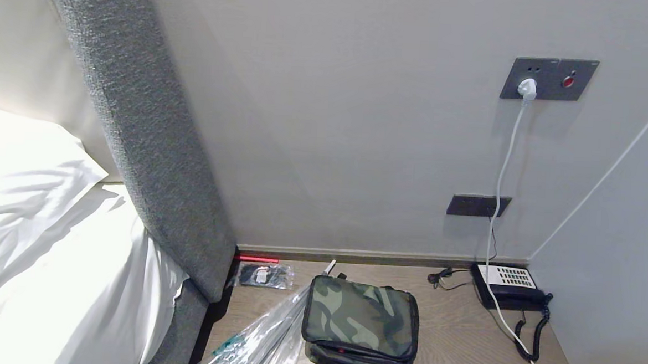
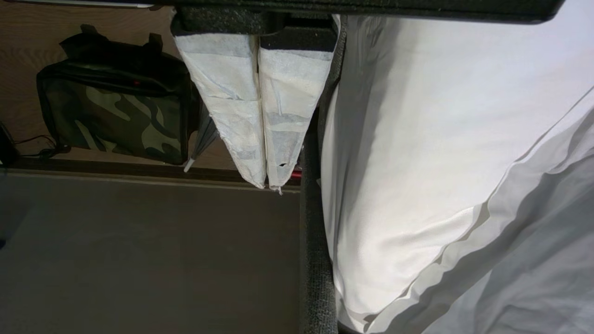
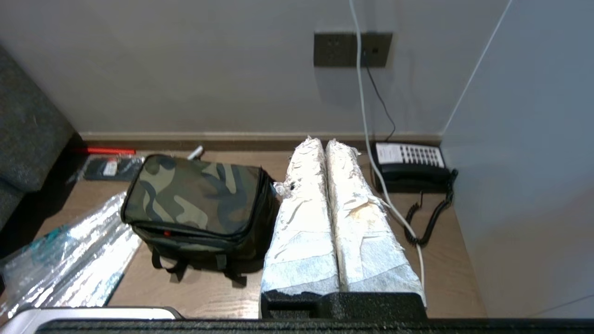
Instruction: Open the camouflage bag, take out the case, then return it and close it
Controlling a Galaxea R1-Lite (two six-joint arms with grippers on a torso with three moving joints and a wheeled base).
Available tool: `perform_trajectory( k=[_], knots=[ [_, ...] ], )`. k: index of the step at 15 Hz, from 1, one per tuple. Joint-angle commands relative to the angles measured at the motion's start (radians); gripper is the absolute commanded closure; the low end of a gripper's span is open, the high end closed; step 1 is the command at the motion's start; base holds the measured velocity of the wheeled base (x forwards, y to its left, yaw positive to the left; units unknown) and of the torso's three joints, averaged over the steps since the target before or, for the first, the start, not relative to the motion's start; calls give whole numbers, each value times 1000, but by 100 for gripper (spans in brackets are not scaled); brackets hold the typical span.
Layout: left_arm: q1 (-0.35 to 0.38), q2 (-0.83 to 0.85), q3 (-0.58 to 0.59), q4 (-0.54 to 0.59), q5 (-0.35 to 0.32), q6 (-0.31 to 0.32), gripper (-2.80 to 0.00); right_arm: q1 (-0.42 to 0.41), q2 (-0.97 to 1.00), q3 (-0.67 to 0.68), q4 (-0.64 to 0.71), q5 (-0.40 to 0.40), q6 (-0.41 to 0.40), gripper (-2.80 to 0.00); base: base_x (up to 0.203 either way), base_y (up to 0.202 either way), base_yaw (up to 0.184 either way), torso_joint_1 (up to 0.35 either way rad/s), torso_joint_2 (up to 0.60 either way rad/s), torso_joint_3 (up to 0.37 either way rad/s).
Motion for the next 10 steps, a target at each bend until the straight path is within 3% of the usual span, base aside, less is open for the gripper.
perform_trajectory(
  k=[1,10],
  knots=[
    [1,0,0,0,0,0,0,0,-29,2,-1,0,-1,0,0,0,0,3,1,211],
    [0,0,0,0,0,0,0,0,-29,2,-1,0,-1,0,0,0,0,2,1,204]
  ],
)
